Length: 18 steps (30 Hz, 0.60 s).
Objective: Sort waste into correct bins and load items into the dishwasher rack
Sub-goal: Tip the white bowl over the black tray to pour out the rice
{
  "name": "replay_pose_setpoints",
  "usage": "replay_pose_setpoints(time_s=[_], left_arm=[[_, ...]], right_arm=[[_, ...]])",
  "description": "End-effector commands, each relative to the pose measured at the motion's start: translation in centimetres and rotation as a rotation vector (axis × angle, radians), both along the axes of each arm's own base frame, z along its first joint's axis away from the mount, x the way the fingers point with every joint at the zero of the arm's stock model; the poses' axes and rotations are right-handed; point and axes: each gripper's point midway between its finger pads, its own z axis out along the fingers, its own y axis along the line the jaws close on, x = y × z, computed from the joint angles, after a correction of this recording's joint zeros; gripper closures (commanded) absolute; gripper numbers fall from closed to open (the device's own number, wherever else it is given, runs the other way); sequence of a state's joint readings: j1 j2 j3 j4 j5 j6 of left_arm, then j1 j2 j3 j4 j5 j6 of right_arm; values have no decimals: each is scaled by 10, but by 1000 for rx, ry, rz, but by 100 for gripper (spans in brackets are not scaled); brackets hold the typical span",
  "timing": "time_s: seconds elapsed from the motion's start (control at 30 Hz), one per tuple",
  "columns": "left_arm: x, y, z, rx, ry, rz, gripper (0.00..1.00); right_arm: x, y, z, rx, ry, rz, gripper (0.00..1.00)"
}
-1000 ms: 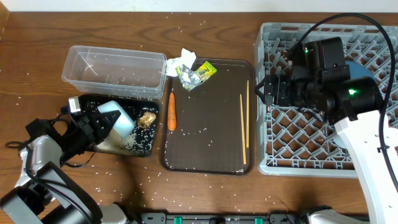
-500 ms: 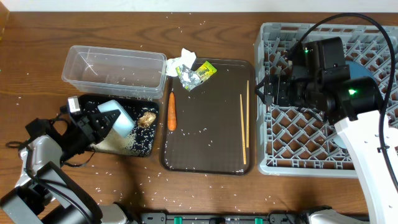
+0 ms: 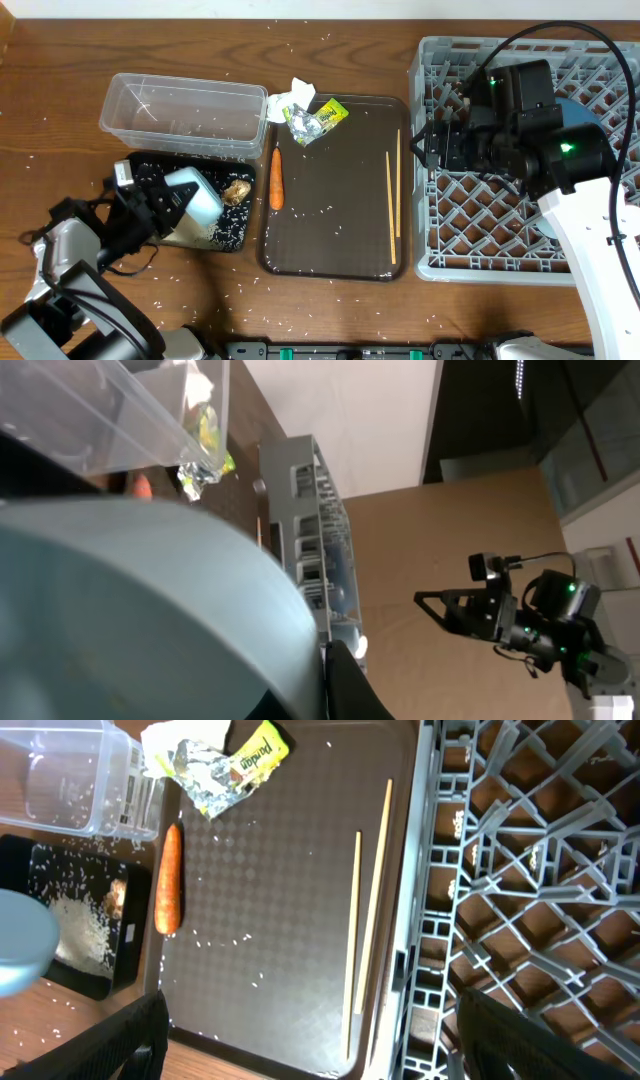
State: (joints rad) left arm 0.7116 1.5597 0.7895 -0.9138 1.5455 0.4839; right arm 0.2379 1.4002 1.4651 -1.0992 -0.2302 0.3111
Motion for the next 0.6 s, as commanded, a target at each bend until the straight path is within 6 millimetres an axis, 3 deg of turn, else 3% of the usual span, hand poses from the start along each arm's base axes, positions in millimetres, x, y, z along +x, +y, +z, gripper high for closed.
replay_pose_setpoints(time_s=[0.0, 0.1, 0.2, 0.3, 0.4, 0.5, 0.57], left_arm=[[-2, -2, 8, -29, -8, 8, 94], [-1, -1, 8, 61, -112, 0, 94], [-1, 2, 8, -44, 11, 21, 94], [0, 5, 5, 60, -88, 15, 94], [-1, 4, 7, -87, 60, 32, 94], [0, 7, -1, 65, -51, 18, 93], [0, 8, 5, -62, 32, 40, 94]], right_arm=[[1, -4, 6, 3, -14, -20, 16], [1, -4, 6, 3, -15, -19, 15], [3, -3, 7, 6, -25, -20, 15], [2, -3, 7, 5, -23, -20, 15], [1, -4, 7, 5, -21, -19, 16], [0, -4, 6, 2, -18, -16, 16], [1, -4, 7, 4, -23, -17, 16]])
